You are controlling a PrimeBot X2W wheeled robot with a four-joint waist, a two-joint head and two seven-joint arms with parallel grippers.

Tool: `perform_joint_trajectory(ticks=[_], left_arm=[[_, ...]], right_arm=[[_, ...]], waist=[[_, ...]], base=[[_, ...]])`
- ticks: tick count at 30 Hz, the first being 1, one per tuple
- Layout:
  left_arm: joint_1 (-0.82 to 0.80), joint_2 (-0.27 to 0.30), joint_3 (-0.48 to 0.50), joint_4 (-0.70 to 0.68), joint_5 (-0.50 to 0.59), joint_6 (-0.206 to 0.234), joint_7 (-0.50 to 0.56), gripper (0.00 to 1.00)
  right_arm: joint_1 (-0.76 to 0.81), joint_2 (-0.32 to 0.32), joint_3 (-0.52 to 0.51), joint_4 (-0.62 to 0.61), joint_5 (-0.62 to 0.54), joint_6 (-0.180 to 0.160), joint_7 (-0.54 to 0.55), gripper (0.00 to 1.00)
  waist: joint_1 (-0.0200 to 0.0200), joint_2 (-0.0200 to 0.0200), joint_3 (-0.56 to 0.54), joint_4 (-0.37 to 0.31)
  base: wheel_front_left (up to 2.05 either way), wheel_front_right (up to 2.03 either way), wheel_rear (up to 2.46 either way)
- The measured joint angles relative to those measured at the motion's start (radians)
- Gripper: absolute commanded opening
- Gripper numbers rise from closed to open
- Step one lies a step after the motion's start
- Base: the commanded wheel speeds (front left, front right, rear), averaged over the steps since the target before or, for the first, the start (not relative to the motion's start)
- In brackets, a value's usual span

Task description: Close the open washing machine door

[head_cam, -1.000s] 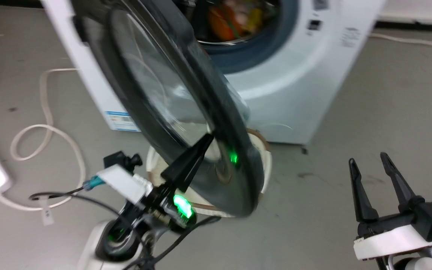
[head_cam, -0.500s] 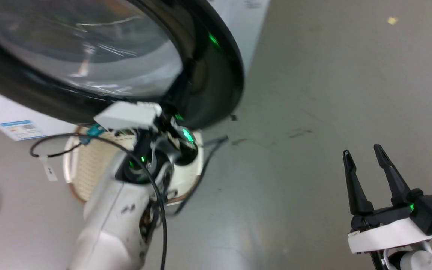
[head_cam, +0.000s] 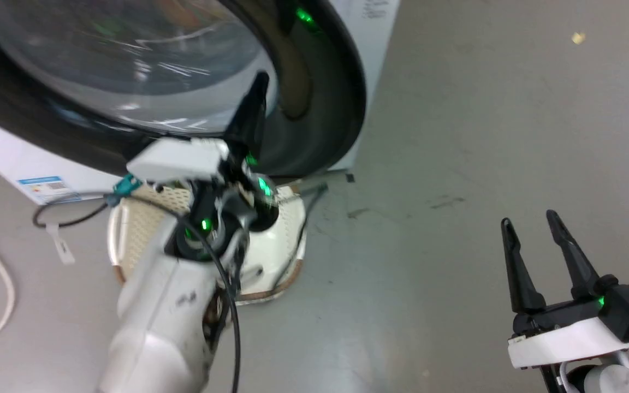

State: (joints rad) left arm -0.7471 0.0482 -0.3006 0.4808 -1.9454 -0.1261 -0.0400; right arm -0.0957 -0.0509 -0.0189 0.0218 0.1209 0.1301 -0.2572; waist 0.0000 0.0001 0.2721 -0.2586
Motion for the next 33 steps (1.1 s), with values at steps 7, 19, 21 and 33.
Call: perform_joint_trajectory(ticks=[7, 19, 21, 33], left_arm=[[0.224, 0.054, -0.019, -0.218, 0.25, 0.0, -0.042, 0.23], [0.554, 0.233, 0.083, -0.401, 1.118, 0.0, -0.217, 1.0], [0.598, 0.215, 0.118, -0.416, 1.293, 0.0, -0.217, 1.0], [0.748, 0.096, 0.198, -0.411, 1.722, 0.041, -0.217, 1.0]], right_arm=[[0.017, 0.0, -0.005, -0.026, -0.025, 0.0, 0.0, 1.0], [0.075, 0.0, 0.006, -0.058, -0.041, 0.0, 0.0, 1.0], [0.076, 0.0, 0.014, -0.059, -0.041, 0.0, 0.0, 1.0], [0.098, 0.0, 0.047, -0.045, -0.041, 0.0, 0.0, 1.0]], waist=[[-0.0001, 0.0, -0.065, 0.083], [-0.0002, 0.0, -0.165, 0.257], [-0.0003, -0.0001, -0.176, 0.279], [-0.0001, -0.0001, -0.198, 0.336]], base=[[0.0, 0.0, 0.0], [0.0, 0.0, 0.0], [0.0, 0.0, 0.0], [0.0, 0.0, 0.0]])
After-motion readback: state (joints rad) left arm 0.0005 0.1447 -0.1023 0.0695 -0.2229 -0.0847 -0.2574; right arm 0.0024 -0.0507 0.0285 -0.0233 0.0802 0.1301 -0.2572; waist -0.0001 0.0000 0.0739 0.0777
